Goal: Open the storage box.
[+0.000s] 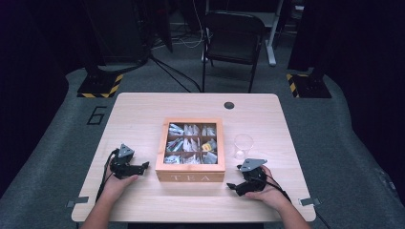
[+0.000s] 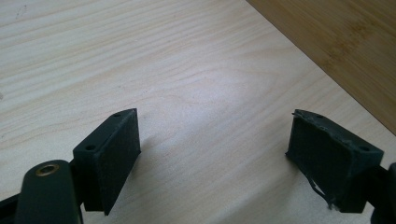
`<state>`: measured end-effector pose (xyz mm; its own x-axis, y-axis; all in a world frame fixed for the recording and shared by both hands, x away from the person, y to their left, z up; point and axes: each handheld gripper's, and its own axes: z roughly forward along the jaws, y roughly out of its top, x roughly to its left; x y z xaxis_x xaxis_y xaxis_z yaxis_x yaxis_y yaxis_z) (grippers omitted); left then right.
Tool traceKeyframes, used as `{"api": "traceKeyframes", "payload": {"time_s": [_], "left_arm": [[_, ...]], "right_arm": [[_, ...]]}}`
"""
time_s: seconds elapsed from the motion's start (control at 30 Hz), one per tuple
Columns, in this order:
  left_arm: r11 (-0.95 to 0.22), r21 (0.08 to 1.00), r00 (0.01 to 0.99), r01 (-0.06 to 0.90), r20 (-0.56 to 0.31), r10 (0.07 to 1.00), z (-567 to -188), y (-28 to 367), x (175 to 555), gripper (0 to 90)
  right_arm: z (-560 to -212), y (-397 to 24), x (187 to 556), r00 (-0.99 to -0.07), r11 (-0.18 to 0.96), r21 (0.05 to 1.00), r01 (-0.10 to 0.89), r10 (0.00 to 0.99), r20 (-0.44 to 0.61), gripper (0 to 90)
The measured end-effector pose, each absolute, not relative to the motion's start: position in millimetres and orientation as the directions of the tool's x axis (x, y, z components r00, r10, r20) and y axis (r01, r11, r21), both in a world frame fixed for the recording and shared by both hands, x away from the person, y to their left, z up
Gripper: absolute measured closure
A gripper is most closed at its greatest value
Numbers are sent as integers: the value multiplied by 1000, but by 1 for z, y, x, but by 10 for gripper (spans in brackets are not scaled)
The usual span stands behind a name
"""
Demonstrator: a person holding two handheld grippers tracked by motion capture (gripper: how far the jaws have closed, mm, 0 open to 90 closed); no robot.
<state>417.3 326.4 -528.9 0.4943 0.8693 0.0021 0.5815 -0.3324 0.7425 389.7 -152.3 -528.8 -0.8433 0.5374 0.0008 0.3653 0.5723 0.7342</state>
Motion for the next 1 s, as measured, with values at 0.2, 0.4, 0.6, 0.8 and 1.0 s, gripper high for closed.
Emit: {"api": "traceKeyframes", "payload": {"time_s": [0.2,0.4,0.6,0.8,1.0], "left_arm": [[-332,743,492,581,4,871,-529,326,417,167],[-330,744,491,582,3,871,-529,326,417,170],[-330,744,490,581,3,872,-529,326,417,171],[-329,744,488,582,3,873,-529,326,417,171],[-318,751,484,579,-1,875,-529,326,416,208]], "right_arm": [[-529,-152,389,-844,572,736,362,536,-1,144],[-529,-152,389,-844,575,736,358,536,-8,148],[-528,-153,388,-844,572,737,360,537,-4,159],[-528,-153,388,-845,571,737,362,535,1,174],[-528,-154,387,-843,559,748,359,539,2,260]]}}
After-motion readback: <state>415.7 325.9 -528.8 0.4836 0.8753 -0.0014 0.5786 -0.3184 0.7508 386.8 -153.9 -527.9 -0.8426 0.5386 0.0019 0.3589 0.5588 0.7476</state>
